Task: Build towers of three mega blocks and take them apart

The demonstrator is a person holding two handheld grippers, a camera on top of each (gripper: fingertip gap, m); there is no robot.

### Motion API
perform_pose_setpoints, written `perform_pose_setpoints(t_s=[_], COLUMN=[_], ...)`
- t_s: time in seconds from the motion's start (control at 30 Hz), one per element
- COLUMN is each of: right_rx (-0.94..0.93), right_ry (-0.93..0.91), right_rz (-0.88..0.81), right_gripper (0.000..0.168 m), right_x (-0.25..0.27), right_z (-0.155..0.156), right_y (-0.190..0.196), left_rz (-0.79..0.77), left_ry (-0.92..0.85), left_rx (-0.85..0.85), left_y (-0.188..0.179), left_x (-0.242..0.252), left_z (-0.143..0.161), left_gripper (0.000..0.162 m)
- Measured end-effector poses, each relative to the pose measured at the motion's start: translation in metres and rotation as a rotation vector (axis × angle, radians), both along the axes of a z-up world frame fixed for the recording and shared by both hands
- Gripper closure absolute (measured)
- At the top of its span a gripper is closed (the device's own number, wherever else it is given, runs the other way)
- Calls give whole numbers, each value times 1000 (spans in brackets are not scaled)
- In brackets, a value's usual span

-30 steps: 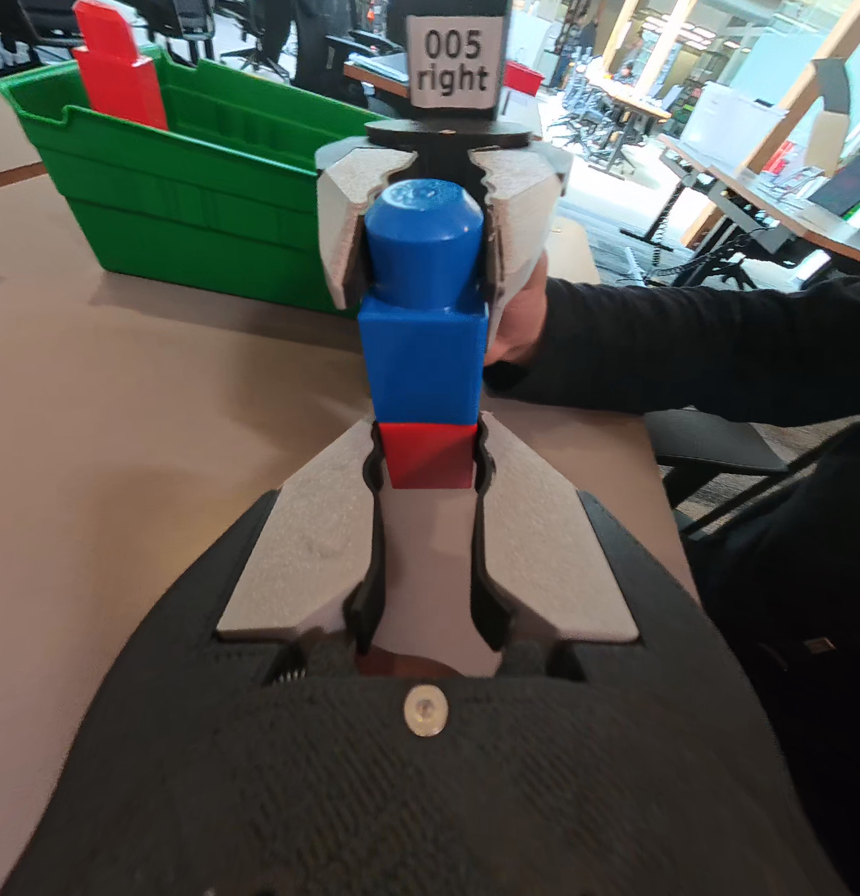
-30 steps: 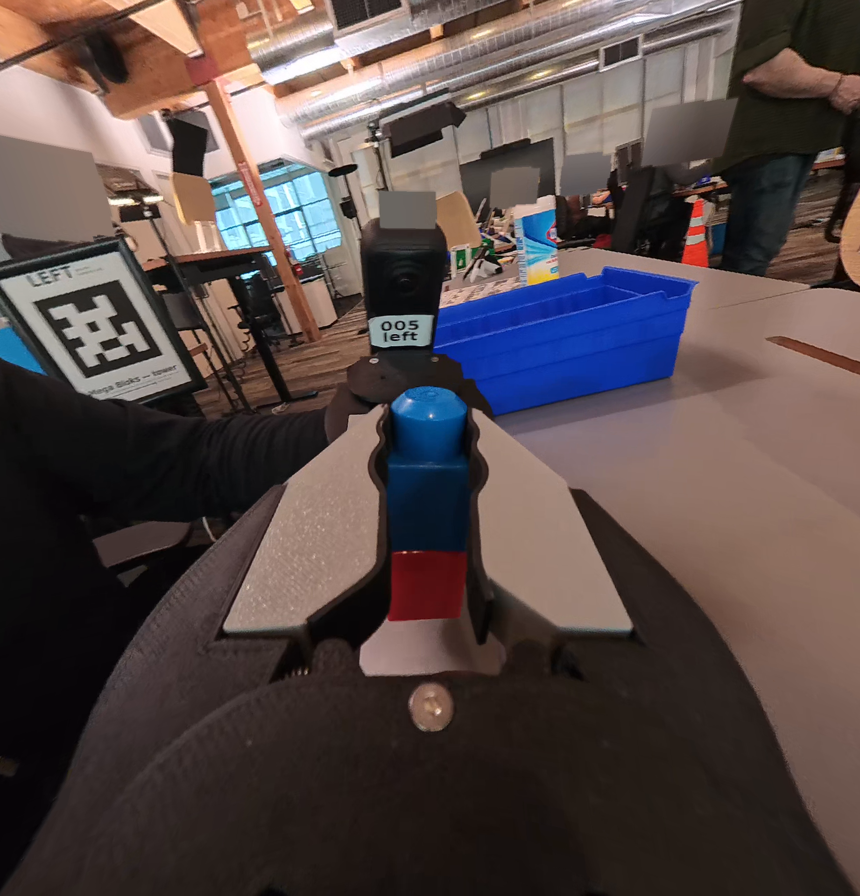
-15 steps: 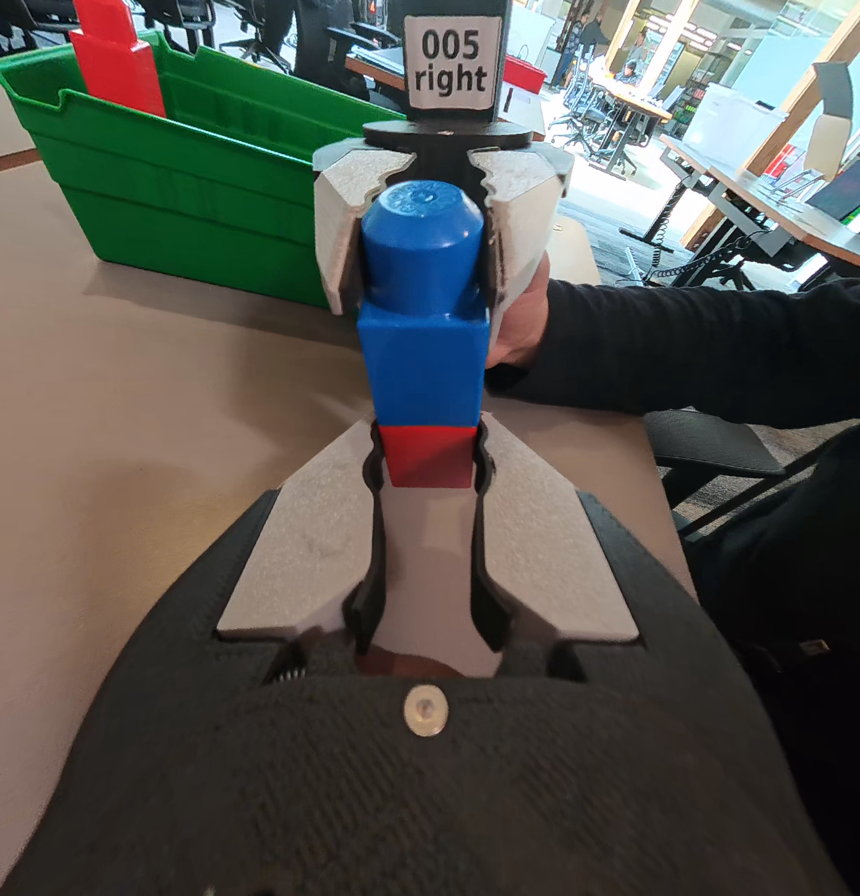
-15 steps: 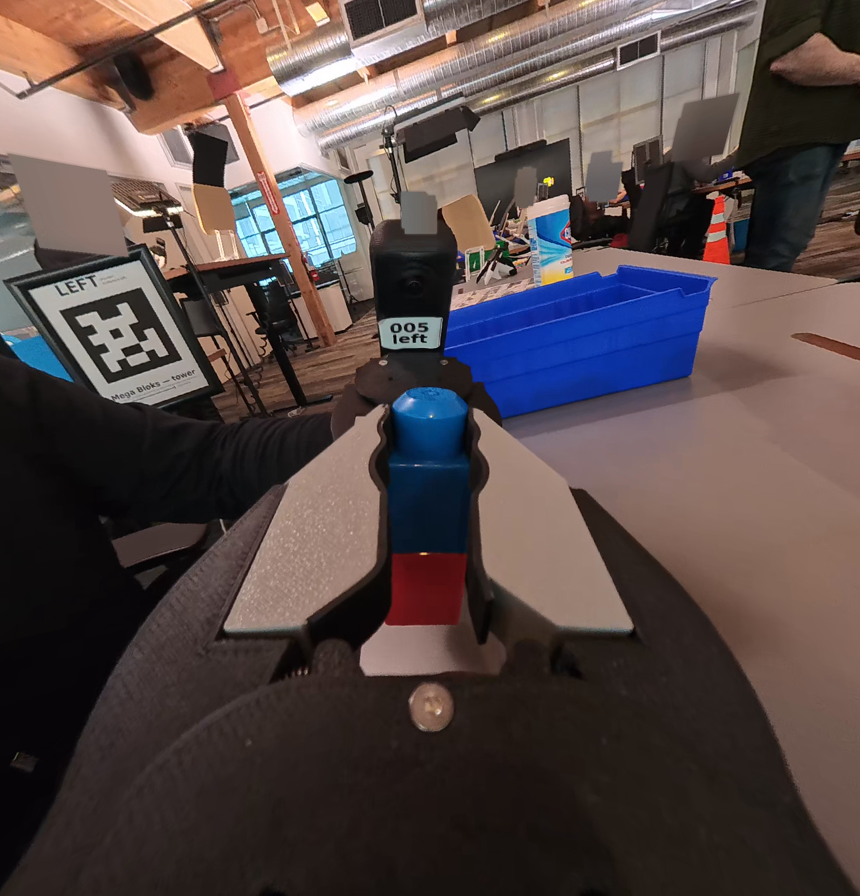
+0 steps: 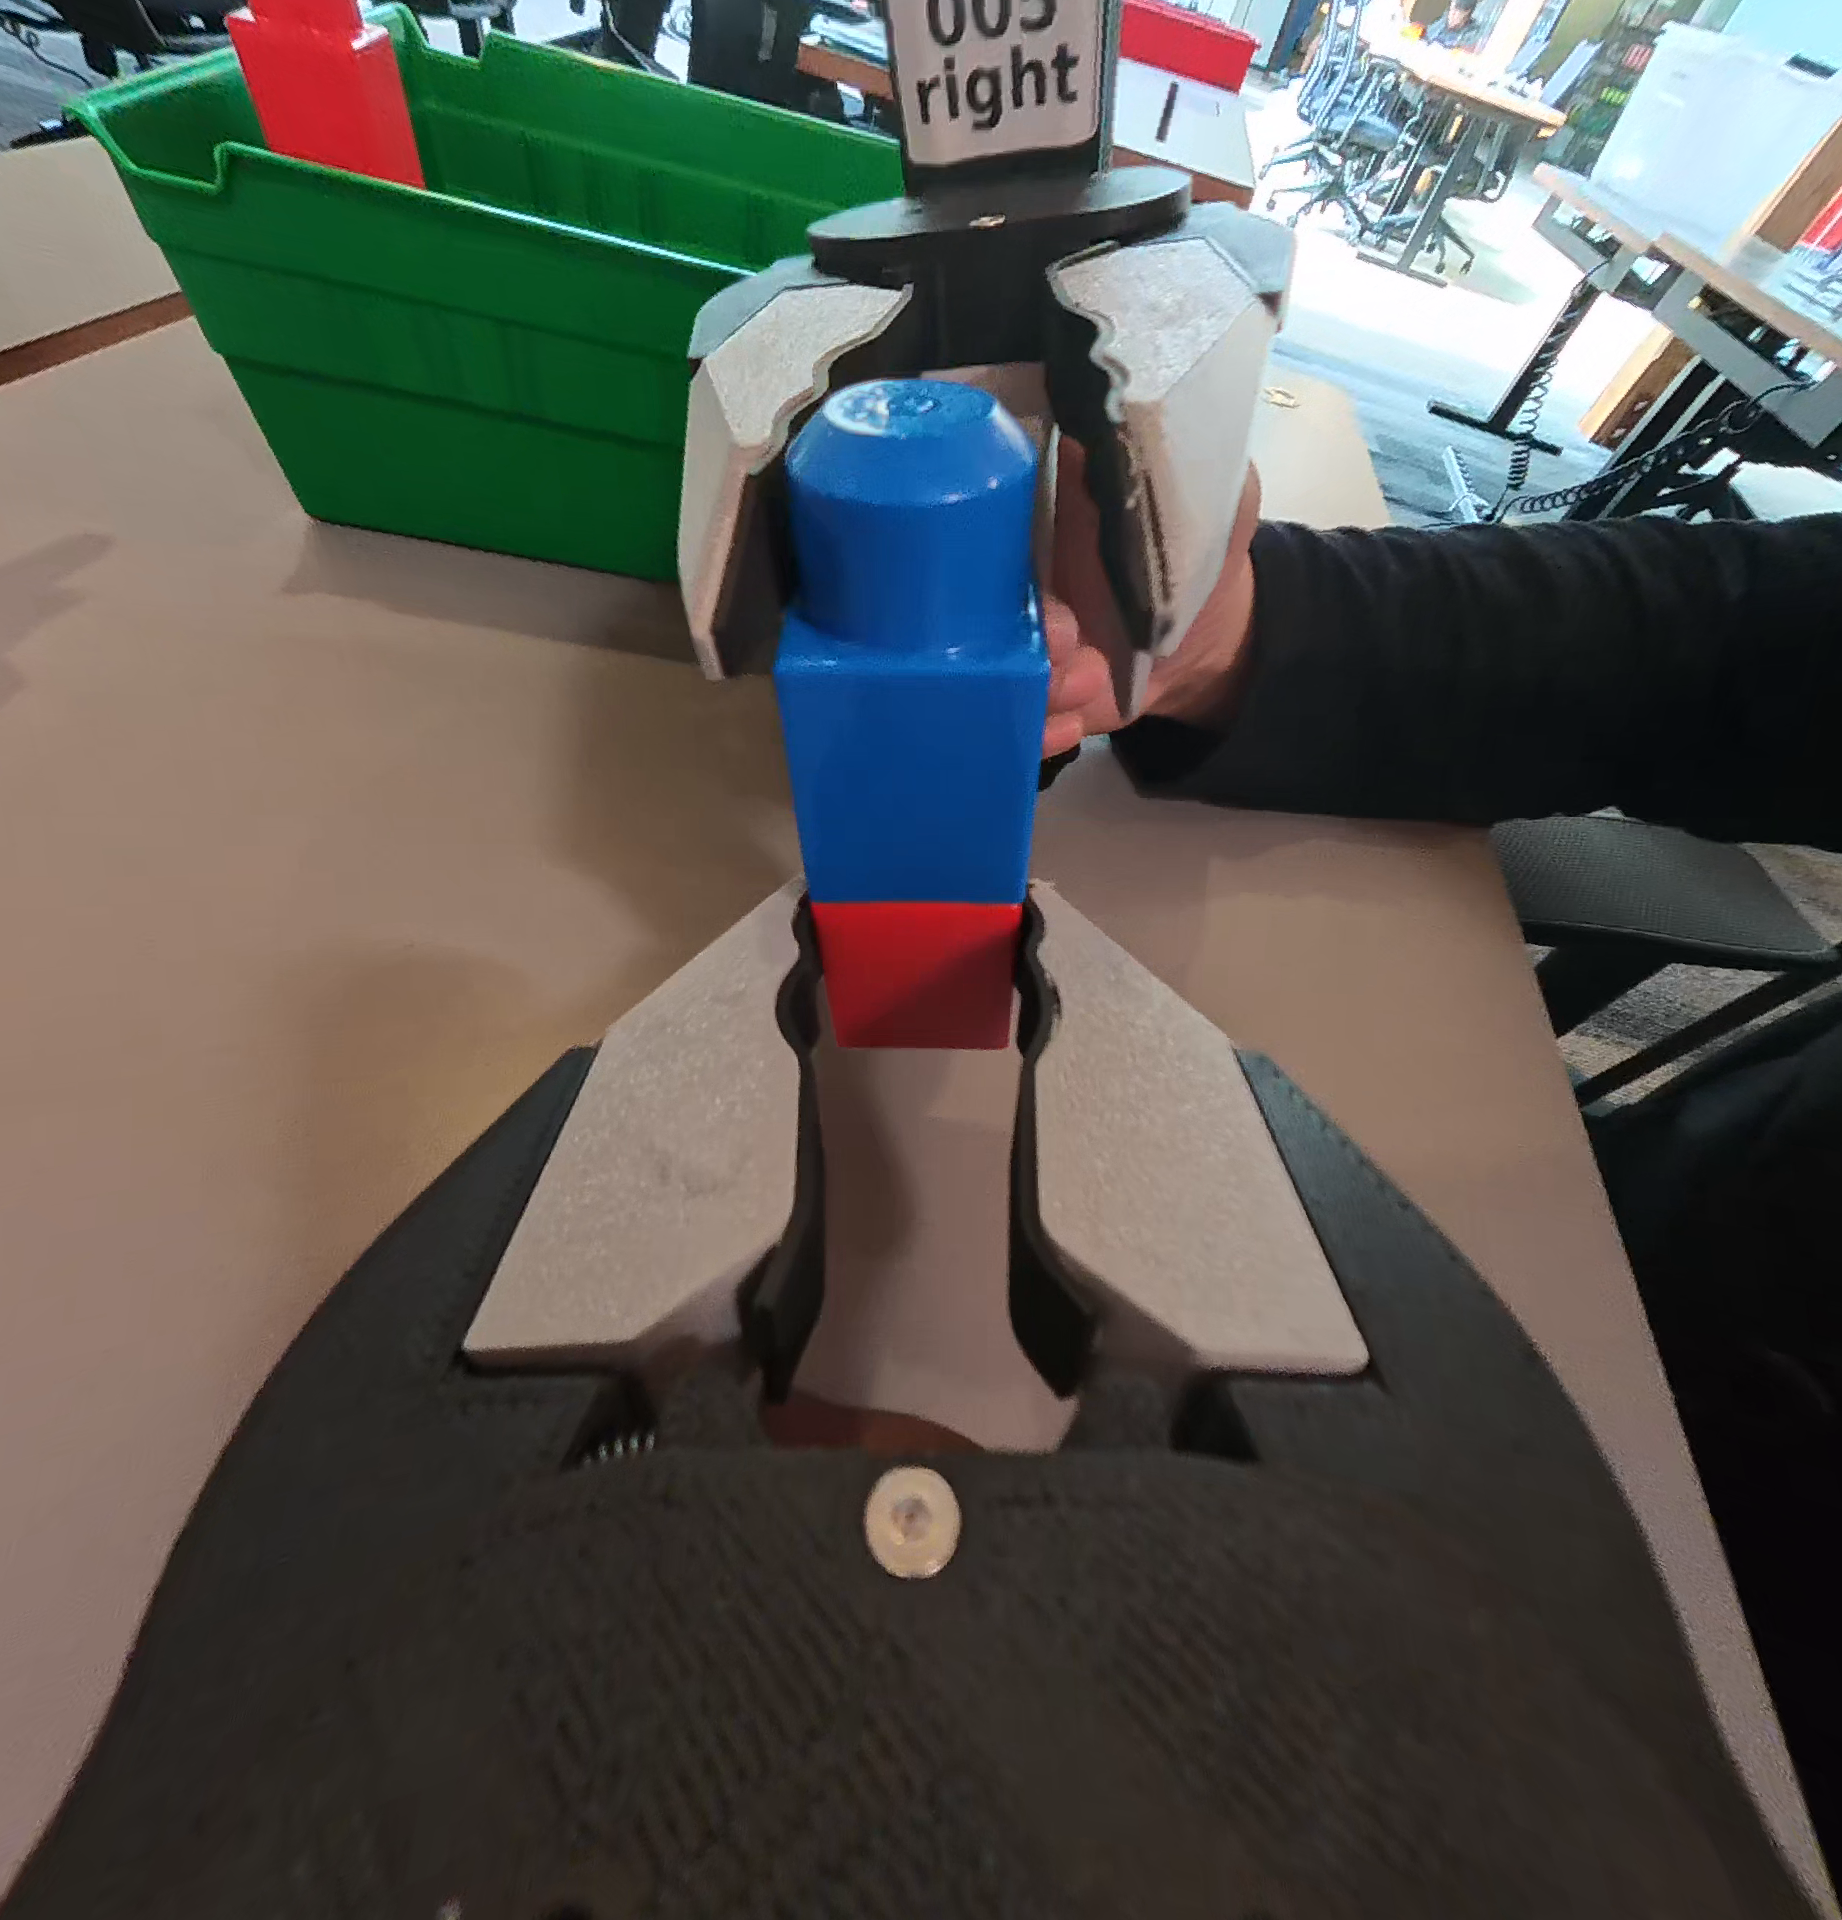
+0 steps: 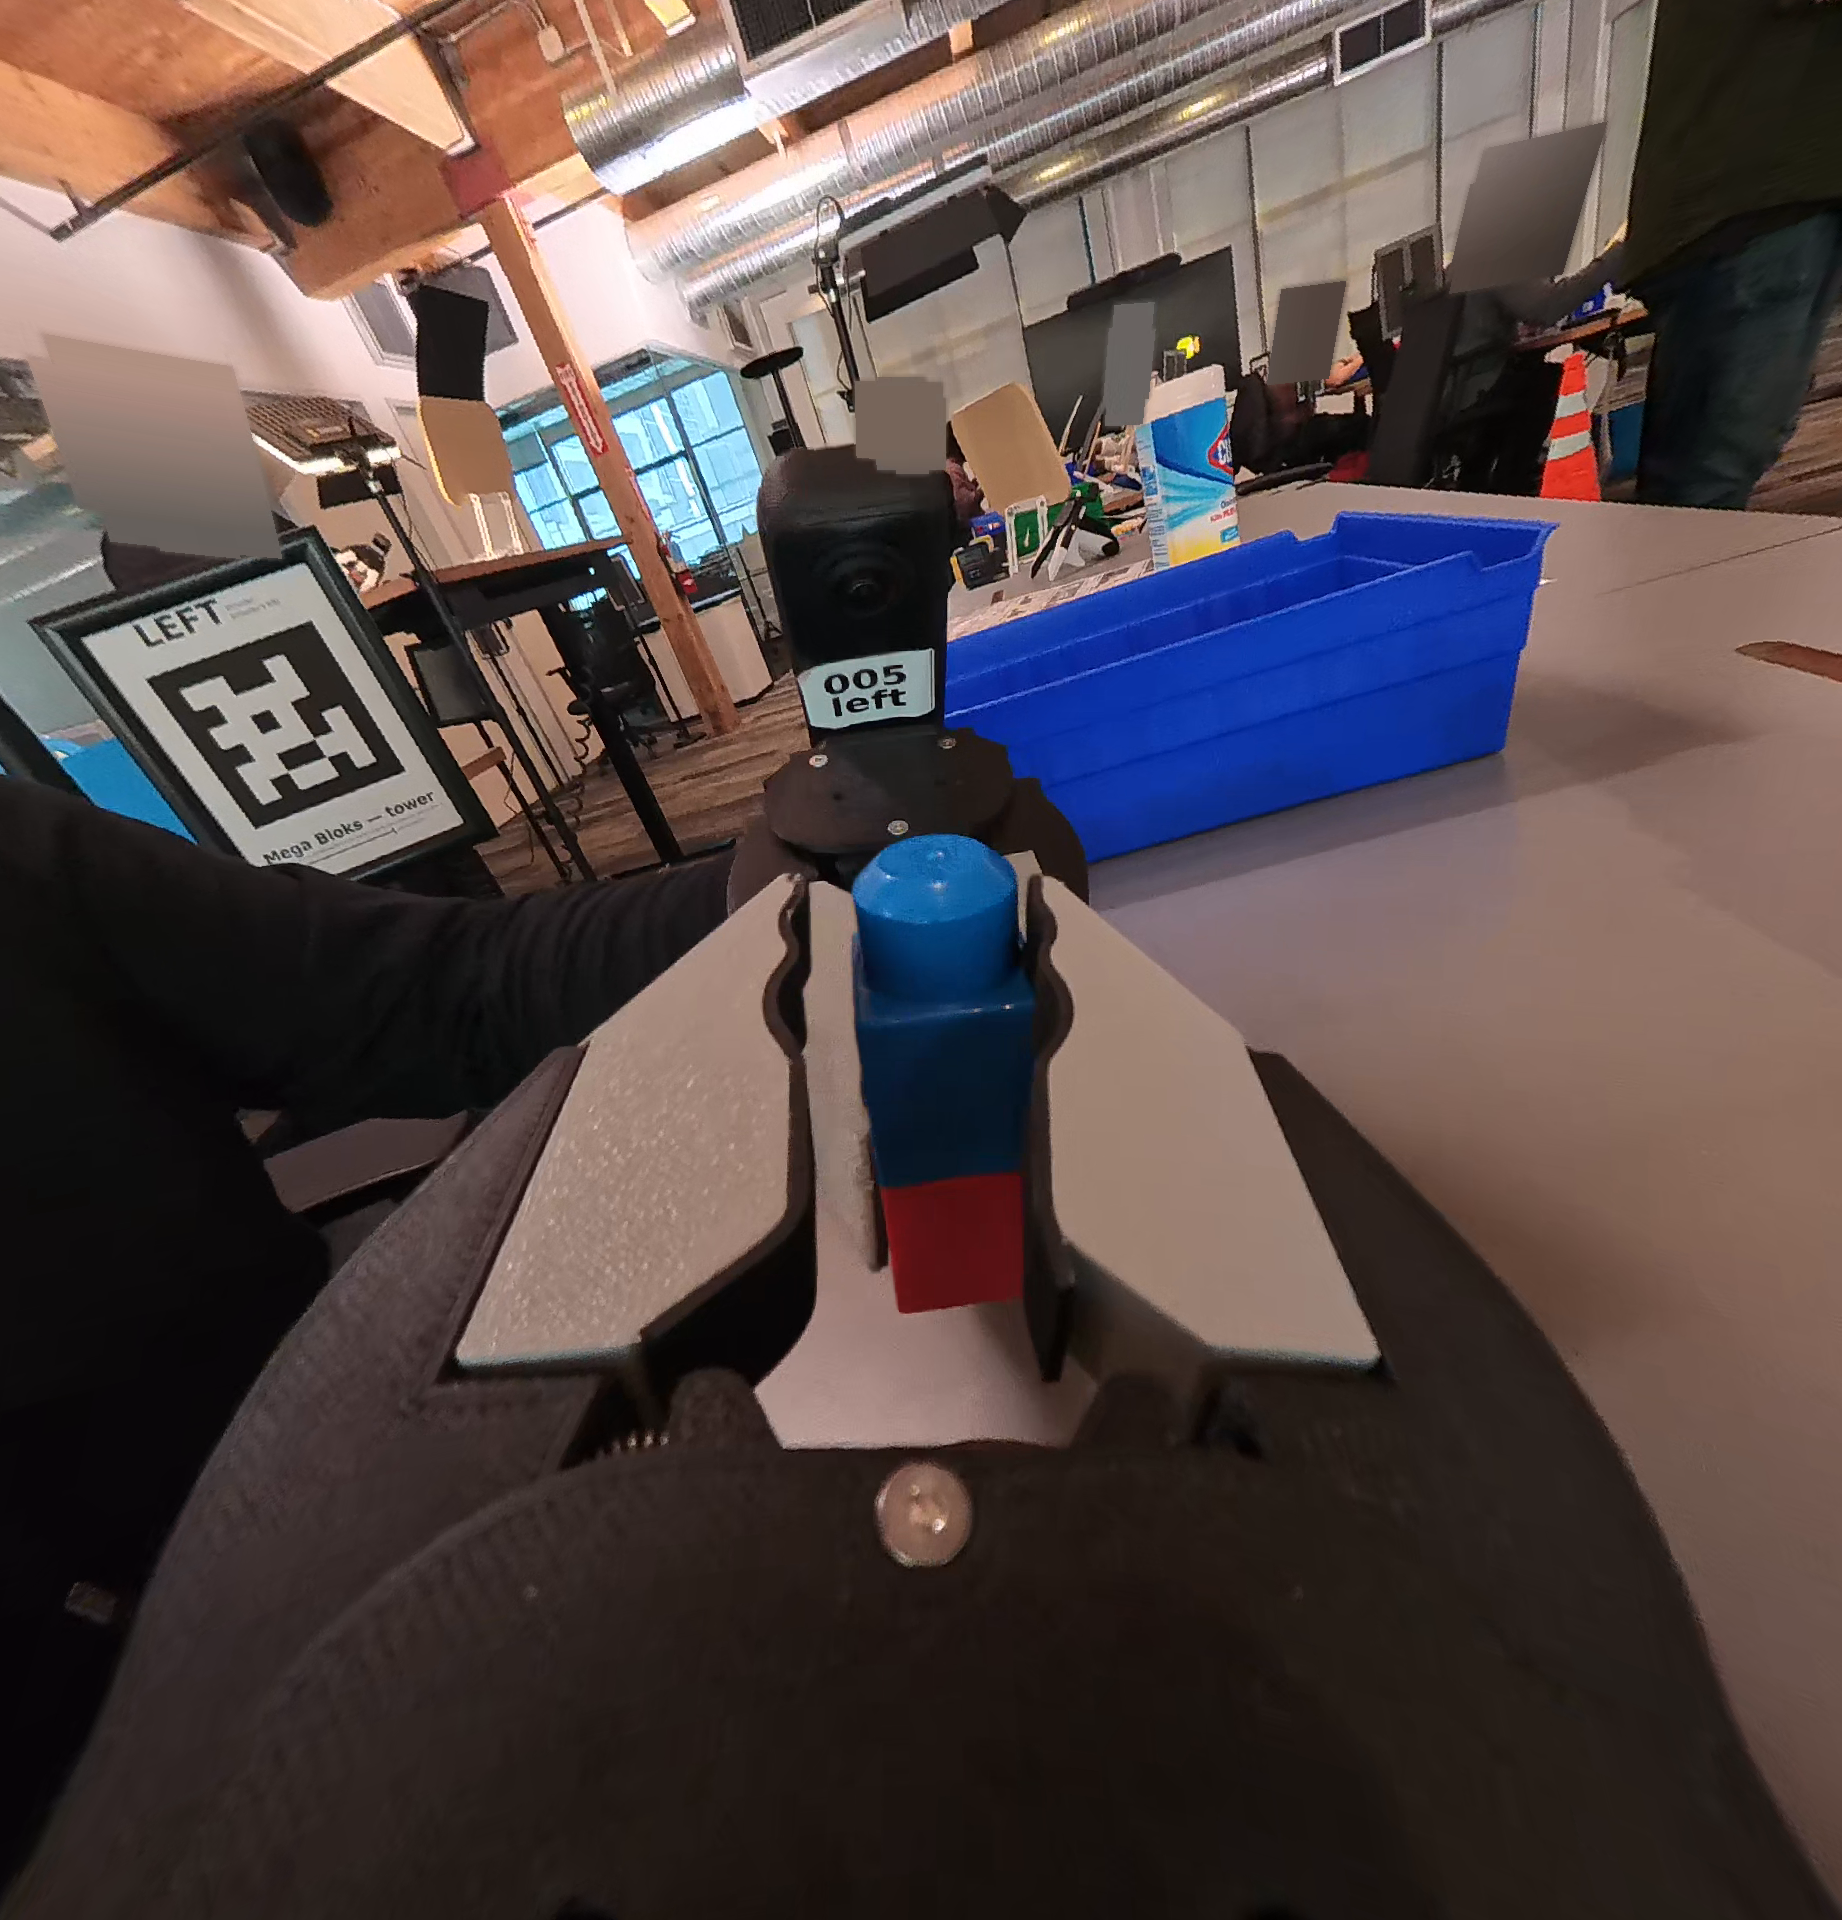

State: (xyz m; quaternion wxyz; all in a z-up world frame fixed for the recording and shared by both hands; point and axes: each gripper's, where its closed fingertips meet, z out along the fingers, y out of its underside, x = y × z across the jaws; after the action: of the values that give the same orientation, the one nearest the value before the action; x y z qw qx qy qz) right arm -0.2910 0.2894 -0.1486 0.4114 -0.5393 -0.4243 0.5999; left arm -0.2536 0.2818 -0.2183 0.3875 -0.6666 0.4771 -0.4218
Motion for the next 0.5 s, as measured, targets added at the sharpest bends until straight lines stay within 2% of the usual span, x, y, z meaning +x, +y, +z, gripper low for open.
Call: perform_pose_setpoints(t_s=[0.3, 0.37, 0.4, 0.5], right_rx=[84, 102, 114, 146], right_ry=[-107, -143, -168, -204], right_rz=[-64, -83, -112, -140], right_gripper=[120, 124, 136, 141], right_x=[-2, -3, -3, -1], right_z=[-11, -17, -21, -24], right_y=[3, 5, 9, 13], left_rz=[36, 42, 42, 73], left_ry=[44, 75, 88, 110], left_rx=[37, 64, 69, 83], left_y=[9, 11, 11, 15], left_x=[-7, -8, -9, -10], left_z=[-8, -14, -16, -18], left_gripper=[128, 128, 128, 127])
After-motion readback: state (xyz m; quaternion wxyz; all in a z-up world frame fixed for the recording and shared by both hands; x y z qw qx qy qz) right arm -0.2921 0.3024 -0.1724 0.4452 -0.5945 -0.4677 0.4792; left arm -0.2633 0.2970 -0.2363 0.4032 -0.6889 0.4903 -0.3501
